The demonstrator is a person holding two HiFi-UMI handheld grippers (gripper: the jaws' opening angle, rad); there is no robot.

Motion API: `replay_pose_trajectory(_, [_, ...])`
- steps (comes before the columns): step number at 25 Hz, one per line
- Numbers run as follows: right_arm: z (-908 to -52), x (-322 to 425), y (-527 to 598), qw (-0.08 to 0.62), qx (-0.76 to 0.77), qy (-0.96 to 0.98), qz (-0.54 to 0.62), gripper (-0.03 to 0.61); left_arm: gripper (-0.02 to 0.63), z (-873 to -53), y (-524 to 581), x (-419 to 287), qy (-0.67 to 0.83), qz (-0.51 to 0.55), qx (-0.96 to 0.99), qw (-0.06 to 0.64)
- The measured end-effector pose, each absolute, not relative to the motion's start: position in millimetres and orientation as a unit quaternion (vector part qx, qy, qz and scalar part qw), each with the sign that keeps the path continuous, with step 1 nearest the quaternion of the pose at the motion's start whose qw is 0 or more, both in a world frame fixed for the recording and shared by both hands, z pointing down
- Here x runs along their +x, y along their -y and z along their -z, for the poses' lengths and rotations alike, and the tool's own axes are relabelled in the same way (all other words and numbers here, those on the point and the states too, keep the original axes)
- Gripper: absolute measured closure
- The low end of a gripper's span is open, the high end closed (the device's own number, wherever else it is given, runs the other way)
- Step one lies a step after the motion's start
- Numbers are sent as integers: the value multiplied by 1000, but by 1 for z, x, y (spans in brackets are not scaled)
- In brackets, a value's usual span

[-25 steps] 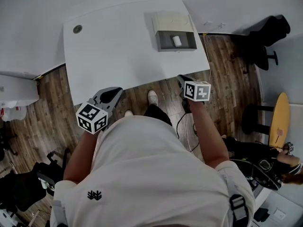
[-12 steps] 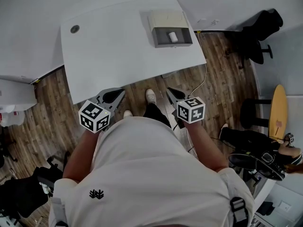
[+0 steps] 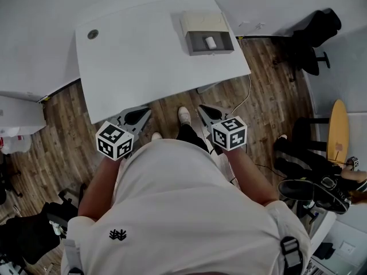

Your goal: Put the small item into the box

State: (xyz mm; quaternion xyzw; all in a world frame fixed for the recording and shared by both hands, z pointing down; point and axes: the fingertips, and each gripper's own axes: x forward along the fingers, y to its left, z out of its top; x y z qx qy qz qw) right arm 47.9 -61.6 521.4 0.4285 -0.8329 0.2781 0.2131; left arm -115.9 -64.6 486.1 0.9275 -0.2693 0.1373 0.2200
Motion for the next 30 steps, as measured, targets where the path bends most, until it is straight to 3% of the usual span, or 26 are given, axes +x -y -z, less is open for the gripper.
replay_pose_trajectory(30, [-484, 33, 66, 185, 421, 857, -232, 572, 606, -489, 61, -118, 269, -147, 923, 234])
